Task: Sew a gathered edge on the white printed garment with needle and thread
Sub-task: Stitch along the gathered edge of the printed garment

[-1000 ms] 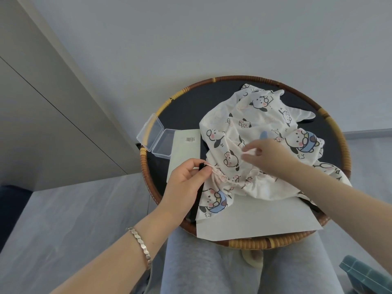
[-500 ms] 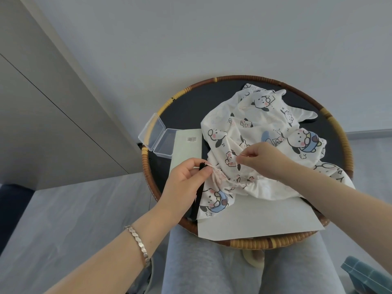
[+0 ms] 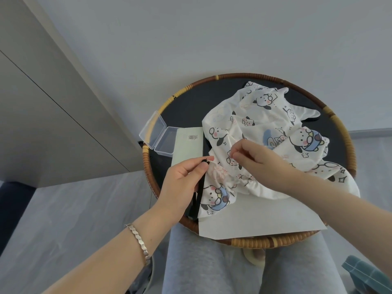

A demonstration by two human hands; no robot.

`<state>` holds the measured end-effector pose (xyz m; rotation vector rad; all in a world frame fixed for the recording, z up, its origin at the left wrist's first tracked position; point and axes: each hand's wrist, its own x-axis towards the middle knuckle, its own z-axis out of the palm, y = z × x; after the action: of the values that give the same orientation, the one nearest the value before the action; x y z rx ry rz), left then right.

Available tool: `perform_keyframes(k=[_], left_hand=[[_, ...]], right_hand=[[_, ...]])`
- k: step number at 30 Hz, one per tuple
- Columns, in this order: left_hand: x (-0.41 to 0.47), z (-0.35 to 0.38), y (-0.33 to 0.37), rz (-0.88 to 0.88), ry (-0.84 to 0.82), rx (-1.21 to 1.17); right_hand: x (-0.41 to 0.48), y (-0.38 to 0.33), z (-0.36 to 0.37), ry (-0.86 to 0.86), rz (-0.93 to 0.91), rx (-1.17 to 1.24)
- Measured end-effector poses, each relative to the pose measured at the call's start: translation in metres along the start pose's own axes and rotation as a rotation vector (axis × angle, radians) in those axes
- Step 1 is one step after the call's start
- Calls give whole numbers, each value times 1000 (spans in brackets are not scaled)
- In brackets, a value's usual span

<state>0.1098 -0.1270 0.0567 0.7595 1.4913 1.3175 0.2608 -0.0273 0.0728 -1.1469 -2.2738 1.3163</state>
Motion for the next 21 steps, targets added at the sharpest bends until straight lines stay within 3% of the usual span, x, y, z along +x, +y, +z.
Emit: perform_keyframes(k=[21], left_hand=[[4,0,-6,-11,49,-3]], right_hand=[[-2,-3,8,-122,-65,37]])
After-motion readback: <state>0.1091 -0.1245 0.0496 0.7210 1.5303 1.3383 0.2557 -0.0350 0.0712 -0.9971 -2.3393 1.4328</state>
